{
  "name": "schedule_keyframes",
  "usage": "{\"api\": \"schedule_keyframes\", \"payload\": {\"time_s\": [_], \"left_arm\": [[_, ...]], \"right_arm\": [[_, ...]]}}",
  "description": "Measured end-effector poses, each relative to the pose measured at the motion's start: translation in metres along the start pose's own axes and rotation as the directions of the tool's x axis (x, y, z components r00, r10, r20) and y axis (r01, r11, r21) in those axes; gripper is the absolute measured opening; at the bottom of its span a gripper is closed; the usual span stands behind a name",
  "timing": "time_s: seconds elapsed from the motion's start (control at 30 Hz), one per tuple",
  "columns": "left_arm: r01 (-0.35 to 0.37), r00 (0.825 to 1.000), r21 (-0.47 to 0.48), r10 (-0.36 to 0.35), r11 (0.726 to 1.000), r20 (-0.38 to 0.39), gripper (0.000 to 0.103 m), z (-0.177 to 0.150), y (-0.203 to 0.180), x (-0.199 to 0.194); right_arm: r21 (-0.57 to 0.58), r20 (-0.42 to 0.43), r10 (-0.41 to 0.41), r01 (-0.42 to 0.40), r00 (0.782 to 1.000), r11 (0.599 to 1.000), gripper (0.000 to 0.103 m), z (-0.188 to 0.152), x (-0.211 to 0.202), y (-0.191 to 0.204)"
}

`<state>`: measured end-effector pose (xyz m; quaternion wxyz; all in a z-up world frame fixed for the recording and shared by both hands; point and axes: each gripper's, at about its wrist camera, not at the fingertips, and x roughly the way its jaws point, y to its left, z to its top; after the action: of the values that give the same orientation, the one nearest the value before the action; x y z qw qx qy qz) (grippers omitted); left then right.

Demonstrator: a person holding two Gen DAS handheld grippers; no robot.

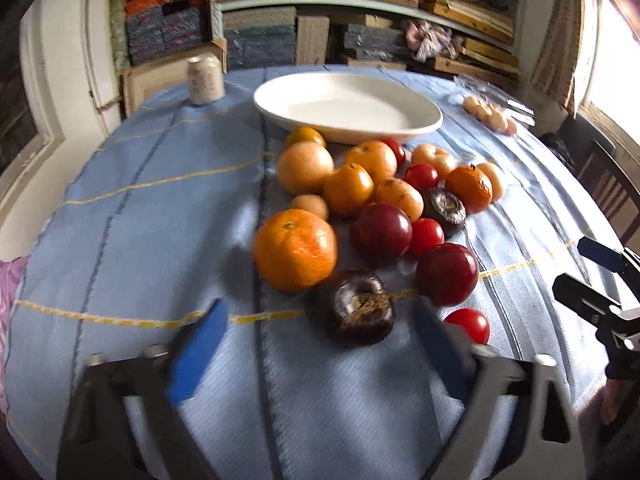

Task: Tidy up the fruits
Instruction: 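Grasp the dark purple mangosteen with the left tool while the right tool grasps a red cherry tomato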

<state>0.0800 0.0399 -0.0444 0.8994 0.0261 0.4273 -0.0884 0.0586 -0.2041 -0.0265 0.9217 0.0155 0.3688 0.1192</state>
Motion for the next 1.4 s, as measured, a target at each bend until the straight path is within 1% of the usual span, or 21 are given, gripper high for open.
{"api": "schedule_keyframes", "payload": {"time_s": [0.03,0.07,0.1,0.23,0.27,0.3,0.43,0.5,0.57,0.67,0.7,0.77,0.8,0.83,0.9,0.97,1.03,1.07,1.13,1.3,1.4], "left_arm": [[0.019,1.0,-0.005,-0.019,1.0,-0.016,0.072,0.001,0.002,0.004],[0.044,0.999,-0.013,-0.044,0.999,-0.031,0.066,0.002,0.003,0.008],[0.039,0.999,0.001,-0.039,0.999,-0.026,0.061,0.003,0.001,0.009],[0.02,0.999,0.043,-0.019,0.999,-0.026,0.061,0.003,-0.007,0.011],[0.023,0.999,0.044,-0.022,0.999,-0.023,0.054,0.003,-0.008,0.01],[0.035,0.999,0.041,-0.035,0.999,-0.02,0.049,0.003,-0.007,0.01],[0.071,0.997,0.019,-0.07,0.997,-0.011,0.049,0.003,-0.002,0.009],[0.072,0.997,0.018,-0.072,0.997,-0.001,0.049,0.003,-0.001,0.006],[0.063,0.998,0.004,-0.063,0.998,0.026,0.049,0.005,0.006,-0.001],[-0.001,0.998,0.005,0.001,1.0,0.068,0.049,0.006,0.018,-0.013],[-0.008,0.997,0.003,0.008,1.0,0.074,0.049,0.006,0.021,-0.015],[0.004,0.997,-0.018,-0.002,1.0,0.081,0.049,0.005,0.028,-0.017],[0.012,0.996,-0.029,-0.009,1.0,0.084,0.049,0.005,0.031,-0.017],[0.02,0.996,-0.038,-0.017,0.999,0.088,0.049,0.004,0.034,-0.017],[0.041,0.995,-0.053,-0.036,0.998,0.092,0.049,0.003,0.037,-0.016],[0.069,0.994,-0.061,-0.063,0.996,0.091,0.049,0.001,0.039,-0.015],[0.087,0.993,-0.059,-0.081,0.994,0.091,0.049,-0.001,0.038,-0.013],[0.096,0.992,-0.059,-0.09,0.994,0.09,0.049,-0.002,0.038,-0.012],[0.115,0.99,-0.061,-0.109,0.992,0.088,0.049,-0.003,0.039,-0.012],[0.125,0.988,-0.06,-0.119,0.99,0.095,0.049,-0.003,0.039,-0.013],[0.128,0.988,-0.061,-0.122,0.99,0.094,0.049,-0.003,0.039,-0.013]], "right_arm": [[0.009,-0.002,0.003,-0.003,1.0,1.0,0.099,0.0,0.001,-0.002],[0.016,-0.004,0.005,-0.005,1.0,1.0,0.099,0.001,0.001,-0.004],[0.022,-0.005,0.008,-0.008,1.0,1.0,0.099,0.001,0.002,-0.005],[0.041,-0.011,0.023,-0.023,1.0,0.999,0.099,0.002,0.004,-0.01],[0.042,-0.012,0.023,-0.023,1.0,0.999,0.099,0.002,0.004,-0.01],[0.041,-0.012,0.023,-0.022,1.0,0.999,0.099,0.002,0.005,-0.011],[0.032,-0.008,0.021,-0.021,1.0,0.999,0.099,0.002,0.005,-0.01],[0.028,-0.002,0.027,-0.027,1.0,0.999,0.099,0.002,0.005,-0.009],[0.01,-0.005,0.047,-0.047,0.999,0.999,0.099,0.002,0.006,-0.004],[-0.073,-0.02,0.071,-0.072,0.997,0.995,0.099,0.001,0.006,0.017],[-0.104,-0.022,0.079,-0.081,0.997,0.991,0.099,0.001,0.005,0.024],[-0.168,-0.029,0.088,-0.091,0.996,0.982,0.098,0.0,0.007,0.044],[-0.19,-0.031,0.09,-0.094,0.995,0.977,0.093,0.0,0.008,0.052],[-0.216,-0.044,0.1,-0.107,0.994,0.97,0.079,0.0,0.011,0.062],[-0.237,-0.095,0.124,-0.144,0.988,0.961,0.062,0.001,0.02,0.075],[-0.236,-0.132,0.137,-0.165,0.982,0.958,0.062,0.001,0.028,0.083],[-0.246,-0.136,0.135,-0.166,0.981,0.955,0.06,0.0,0.029,0.089],[-0.25,-0.142,0.137,-0.169,0.98,0.953,0.057,0.0,0.031,0.092],[-0.255,-0.173,0.144,-0.185,0.974,0.949,0.041,0.0,0.035,0.097],[-0.256,-0.196,0.148,-0.197,0.969,0.946,0.031,-0.003,0.043,0.103],[-0.264,-0.191,0.148,-0.196,0.97,0.945,0.03,-0.003,0.044,0.104]]}}
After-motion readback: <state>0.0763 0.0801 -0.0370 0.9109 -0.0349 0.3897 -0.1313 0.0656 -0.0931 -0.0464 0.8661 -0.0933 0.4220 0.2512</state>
